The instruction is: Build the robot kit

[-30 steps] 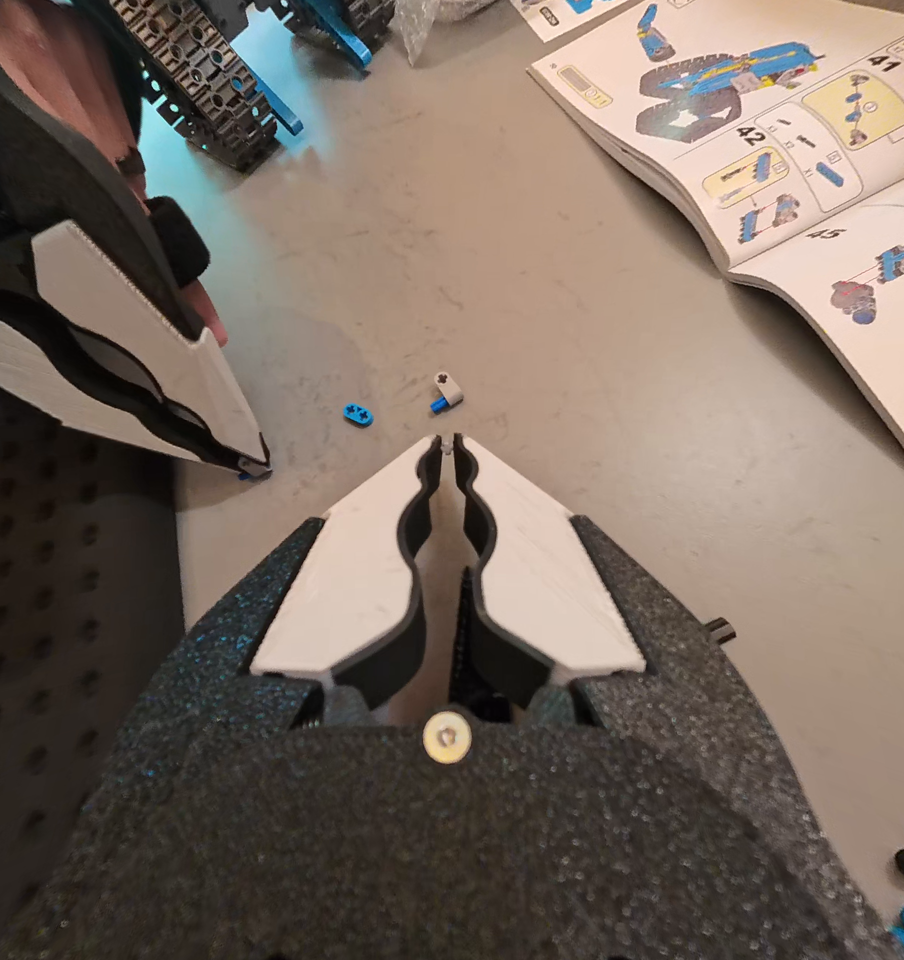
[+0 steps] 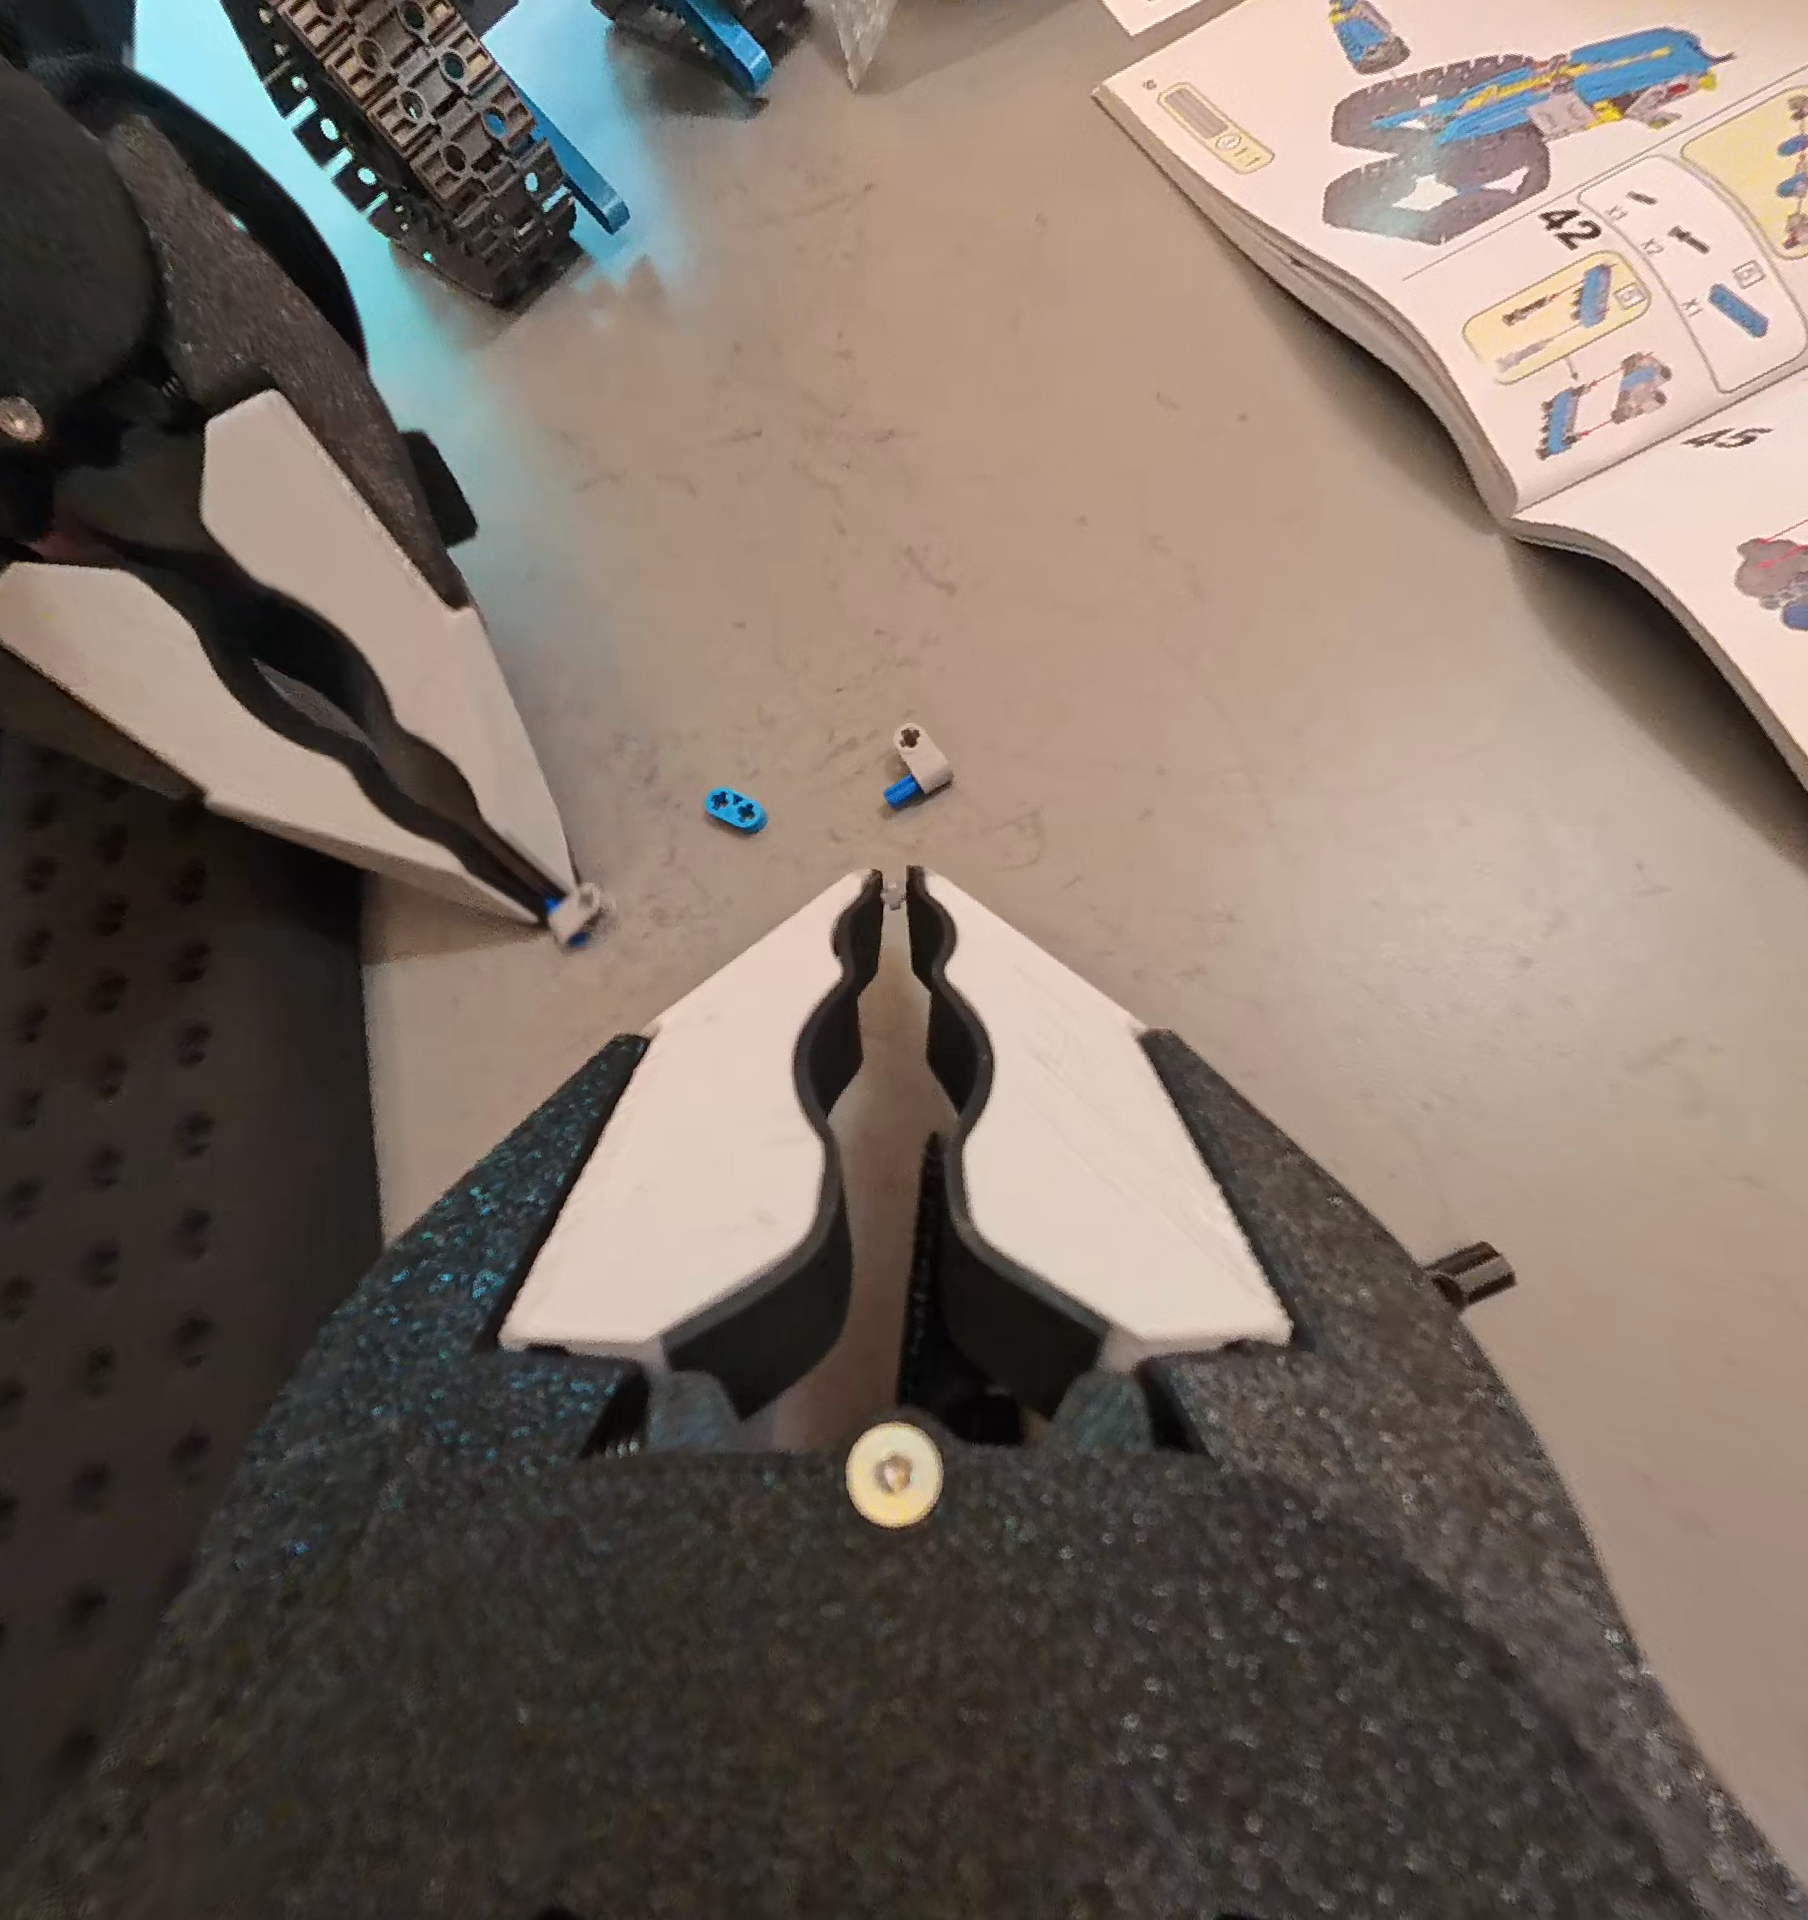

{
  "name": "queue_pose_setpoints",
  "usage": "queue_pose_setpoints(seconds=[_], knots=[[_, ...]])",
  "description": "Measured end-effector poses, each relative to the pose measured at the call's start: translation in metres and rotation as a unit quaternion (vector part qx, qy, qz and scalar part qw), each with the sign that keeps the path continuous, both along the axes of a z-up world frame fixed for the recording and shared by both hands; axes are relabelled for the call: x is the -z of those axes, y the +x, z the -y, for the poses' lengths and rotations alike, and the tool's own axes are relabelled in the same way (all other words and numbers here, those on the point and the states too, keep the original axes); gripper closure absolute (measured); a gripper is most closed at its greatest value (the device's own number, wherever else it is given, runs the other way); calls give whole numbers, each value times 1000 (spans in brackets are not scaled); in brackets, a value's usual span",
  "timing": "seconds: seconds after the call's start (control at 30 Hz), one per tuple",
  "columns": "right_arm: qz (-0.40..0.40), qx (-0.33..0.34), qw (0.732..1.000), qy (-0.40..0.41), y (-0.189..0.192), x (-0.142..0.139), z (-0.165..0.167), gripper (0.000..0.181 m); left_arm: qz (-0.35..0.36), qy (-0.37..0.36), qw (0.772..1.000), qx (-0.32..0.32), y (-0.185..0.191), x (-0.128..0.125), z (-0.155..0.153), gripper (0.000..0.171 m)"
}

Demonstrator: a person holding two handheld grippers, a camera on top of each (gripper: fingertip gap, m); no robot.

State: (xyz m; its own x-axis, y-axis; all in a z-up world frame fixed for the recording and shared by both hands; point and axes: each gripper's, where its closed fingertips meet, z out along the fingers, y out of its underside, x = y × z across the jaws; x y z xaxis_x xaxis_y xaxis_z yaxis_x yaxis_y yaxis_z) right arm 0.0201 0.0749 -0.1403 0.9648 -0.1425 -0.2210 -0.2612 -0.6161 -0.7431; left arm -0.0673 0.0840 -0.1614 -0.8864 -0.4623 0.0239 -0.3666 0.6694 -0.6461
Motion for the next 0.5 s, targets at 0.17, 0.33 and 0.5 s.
queue_pose_setpoints(seconds=[0.17,0.33,0.5], knots=[[-44,-42,997,48,-21,-16,-5,177,92,-3,995,-27,21,-2,0,168],[61,-150,987,8,-53,-7,-4,177,74,-27,997,-20,22,-1,-1,168],[101,-182,977,-42,-58,5,-7,177,76,-26,997,-18,23,-1,0,169]])
